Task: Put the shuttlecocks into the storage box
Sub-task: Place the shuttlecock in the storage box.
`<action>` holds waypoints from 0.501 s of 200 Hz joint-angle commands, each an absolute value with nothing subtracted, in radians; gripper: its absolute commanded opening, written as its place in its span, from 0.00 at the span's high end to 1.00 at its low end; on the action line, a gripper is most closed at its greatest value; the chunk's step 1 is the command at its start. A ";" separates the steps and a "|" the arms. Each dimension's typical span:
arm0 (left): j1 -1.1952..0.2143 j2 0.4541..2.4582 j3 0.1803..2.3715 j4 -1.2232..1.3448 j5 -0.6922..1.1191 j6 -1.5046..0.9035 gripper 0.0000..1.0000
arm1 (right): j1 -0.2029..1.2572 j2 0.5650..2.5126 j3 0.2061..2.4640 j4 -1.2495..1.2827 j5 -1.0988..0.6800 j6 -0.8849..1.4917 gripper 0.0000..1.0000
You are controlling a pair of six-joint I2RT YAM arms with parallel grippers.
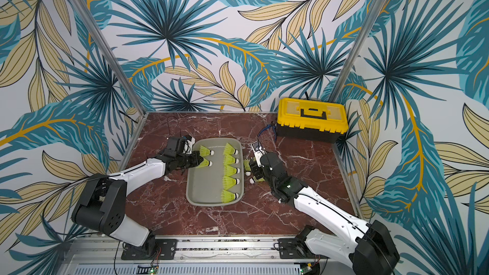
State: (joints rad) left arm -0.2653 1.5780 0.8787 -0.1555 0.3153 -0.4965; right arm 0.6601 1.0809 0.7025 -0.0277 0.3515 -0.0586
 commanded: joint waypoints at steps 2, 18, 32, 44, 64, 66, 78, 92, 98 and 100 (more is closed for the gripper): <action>-0.255 1.594 0.933 -0.179 0.294 -0.472 1.00 | 0.663 1.071 0.678 -0.037 0.364 -0.043 0.35; -0.256 1.597 0.936 -0.179 0.295 -0.474 1.00 | 0.663 1.071 0.678 -0.038 0.365 -0.043 0.35; -0.256 1.600 0.936 -0.175 0.292 -0.476 0.98 | 0.664 1.071 0.676 -0.039 0.364 -0.043 0.35; -0.256 1.604 0.937 -0.177 0.288 -0.476 0.96 | 0.664 1.071 0.675 -0.038 0.364 -0.041 0.35; -0.255 1.607 0.942 -0.179 0.278 -0.476 0.96 | 0.663 1.071 0.673 -0.038 0.364 -0.040 0.35; -0.255 1.609 0.943 -0.179 0.277 -0.476 0.96 | 0.663 1.071 0.673 -0.038 0.363 -0.041 0.35; -0.255 1.610 0.946 -0.183 0.269 -0.473 0.95 | 0.664 1.071 0.672 -0.038 0.363 -0.040 0.35; -0.255 1.612 0.952 -0.188 0.264 -0.468 0.93 | 0.663 1.071 0.672 -0.039 0.364 -0.040 0.35; -0.255 1.616 0.956 -0.191 0.262 -0.466 0.92 | 0.663 1.071 0.670 -0.039 0.364 -0.040 0.35; -0.255 1.617 0.958 -0.192 0.262 -0.466 0.92 | 0.663 1.071 0.670 -0.039 0.364 -0.040 0.35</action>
State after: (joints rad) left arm -0.2607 1.5974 0.8917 -0.1692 0.2840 -0.4873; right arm 0.6601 1.0809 0.6971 -0.0315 0.3515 -0.0559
